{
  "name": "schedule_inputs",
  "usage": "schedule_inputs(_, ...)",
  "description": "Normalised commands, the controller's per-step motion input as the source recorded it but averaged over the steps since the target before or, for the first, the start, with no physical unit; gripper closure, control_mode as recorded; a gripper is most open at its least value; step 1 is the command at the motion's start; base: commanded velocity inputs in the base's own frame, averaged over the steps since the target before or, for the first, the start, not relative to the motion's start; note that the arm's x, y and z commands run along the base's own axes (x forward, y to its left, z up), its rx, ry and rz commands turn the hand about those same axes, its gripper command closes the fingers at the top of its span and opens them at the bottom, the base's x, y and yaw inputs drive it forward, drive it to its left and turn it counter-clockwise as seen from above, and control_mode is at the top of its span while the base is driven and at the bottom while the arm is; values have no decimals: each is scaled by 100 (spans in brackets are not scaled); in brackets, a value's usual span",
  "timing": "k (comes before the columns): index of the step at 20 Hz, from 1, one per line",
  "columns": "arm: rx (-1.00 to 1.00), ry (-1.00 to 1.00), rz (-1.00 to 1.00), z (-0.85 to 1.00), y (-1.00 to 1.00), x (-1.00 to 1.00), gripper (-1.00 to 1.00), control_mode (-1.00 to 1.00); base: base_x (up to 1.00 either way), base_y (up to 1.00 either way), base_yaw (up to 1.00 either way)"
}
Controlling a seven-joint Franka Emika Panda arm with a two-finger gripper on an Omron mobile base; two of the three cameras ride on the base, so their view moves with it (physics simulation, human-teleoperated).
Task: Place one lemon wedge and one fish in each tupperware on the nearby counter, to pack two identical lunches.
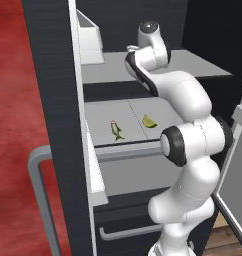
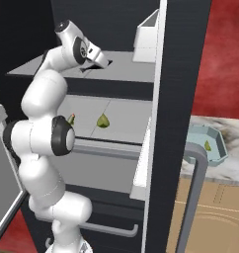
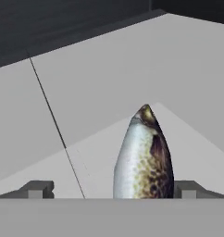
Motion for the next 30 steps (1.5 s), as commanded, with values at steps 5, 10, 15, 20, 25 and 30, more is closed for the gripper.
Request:
schedule_inputs(5, 0, 8, -4, -26, 0, 7, -100, -100, 0, 0, 0)
schedule_inputs(10, 0, 6, -4, -40, 0, 0, -100, -100, 0, 0, 0)
schedule_inputs(15, 0, 1, -4, -47, -1, -1, 100, -100, 0, 0, 0)
schedule_inputs(20, 0, -2, -7, -22, -14, -9, 100, -100, 0, 0, 0)
schedule_inputs(25, 0, -11, -16, -25, -19, -58, 100, -100, 0, 0, 0)
schedule_inputs(30, 0, -16, -6, -20, -3, -100, 100, -100, 0, 0, 0)
